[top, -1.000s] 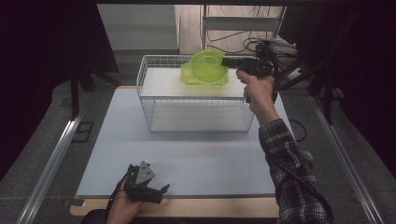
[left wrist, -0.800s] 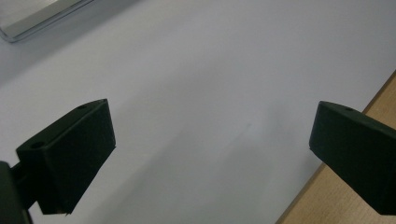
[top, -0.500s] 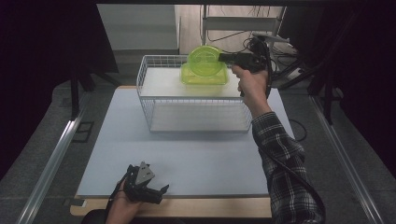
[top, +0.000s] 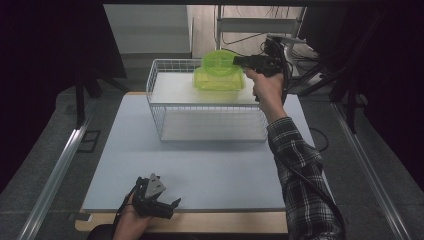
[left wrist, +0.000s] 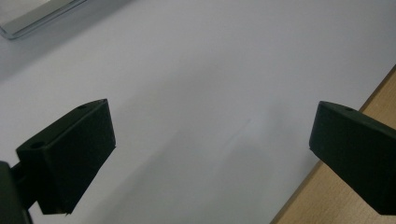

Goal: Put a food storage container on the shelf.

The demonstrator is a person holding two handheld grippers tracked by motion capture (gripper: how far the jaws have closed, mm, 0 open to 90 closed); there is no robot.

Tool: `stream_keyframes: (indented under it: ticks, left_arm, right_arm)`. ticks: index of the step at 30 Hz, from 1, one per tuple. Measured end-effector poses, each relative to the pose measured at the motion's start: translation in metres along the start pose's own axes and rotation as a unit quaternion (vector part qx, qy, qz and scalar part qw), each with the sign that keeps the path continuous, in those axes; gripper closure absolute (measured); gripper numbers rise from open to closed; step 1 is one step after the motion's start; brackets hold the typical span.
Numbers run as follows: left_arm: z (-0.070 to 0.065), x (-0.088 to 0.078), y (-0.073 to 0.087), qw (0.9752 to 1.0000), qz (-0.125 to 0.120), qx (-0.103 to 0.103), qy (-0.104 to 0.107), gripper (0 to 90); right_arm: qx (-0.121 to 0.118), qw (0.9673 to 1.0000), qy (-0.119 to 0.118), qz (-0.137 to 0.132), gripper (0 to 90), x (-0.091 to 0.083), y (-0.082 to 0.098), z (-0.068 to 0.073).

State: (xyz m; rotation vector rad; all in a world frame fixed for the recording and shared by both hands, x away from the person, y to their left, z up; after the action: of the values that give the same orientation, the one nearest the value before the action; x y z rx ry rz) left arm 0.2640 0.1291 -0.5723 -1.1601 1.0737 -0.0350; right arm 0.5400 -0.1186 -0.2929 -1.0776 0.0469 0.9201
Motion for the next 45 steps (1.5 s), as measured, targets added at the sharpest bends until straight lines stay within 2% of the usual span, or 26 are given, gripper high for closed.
stream_keyframes:
  ticks: [4, 7, 12, 23, 30, 40, 45]
  left_arm:
    - [0.0, 0.0, 0.0, 1.0, 0.001, 0.001, 0.0, 0.2]
    - [0.0, 0.0, 0.0, 1.0, 0.0, 0.001, 0.0, 0.2]
    - [0.0, 0.0, 0.0, 1.0, 0.0, 0.001, 0.0, 0.2]
    - [-0.001, -0.001, -0.002, 0.9999, -0.008, -0.003, 0.006, 0.0]
    - [-0.001, -0.001, -0.002, 0.9999, -0.011, -0.004, 0.008, 0.0]
    - [-0.001, -0.001, -0.002, 0.9999, -0.01, -0.005, 0.01, 0.0]
    - [-0.002, -0.001, -0.003, 0.9997, -0.015, -0.006, 0.016, 0.0]
  right_arm:
    - [-0.015, 0.9998, 0.016, 0.003, 68.0, 0.003, 0.0, -0.002]
    - [-0.017, 0.9997, 0.015, 0.003, 65.4, 0.004, 0.0, -0.002]
    - [-0.028, 0.9995, 0.013, 0.006, 54.7, 0.001, 0.001, 0.0]
    - [-0.078, 0.9968, 0.005, 0.017, 38.6, -0.01, 0.01, 0.003]
    - [-0.099, 0.995, -0.003, 0.017, 32.7, -0.019, 0.017, 0.003]
    - [-0.138, 0.9901, -0.011, 0.025, 27.1, -0.03, 0.03, 0.006]
    - [-0.142, 0.9894, -0.016, 0.027, 25.4, -0.035, 0.037, 0.004]
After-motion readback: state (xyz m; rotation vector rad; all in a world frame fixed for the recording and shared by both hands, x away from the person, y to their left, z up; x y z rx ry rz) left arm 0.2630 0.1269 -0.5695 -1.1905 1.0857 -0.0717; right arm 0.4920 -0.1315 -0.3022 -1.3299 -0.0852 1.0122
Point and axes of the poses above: each handheld gripper's, and its own axes: x roughly forward along the jaws, y roughly out of its underside, z roughly to its left, the point moved 6 cm from there along x, roughly forward along the jaws, and after that the axes turned 6 degrees about y, right-handed, at the moved point
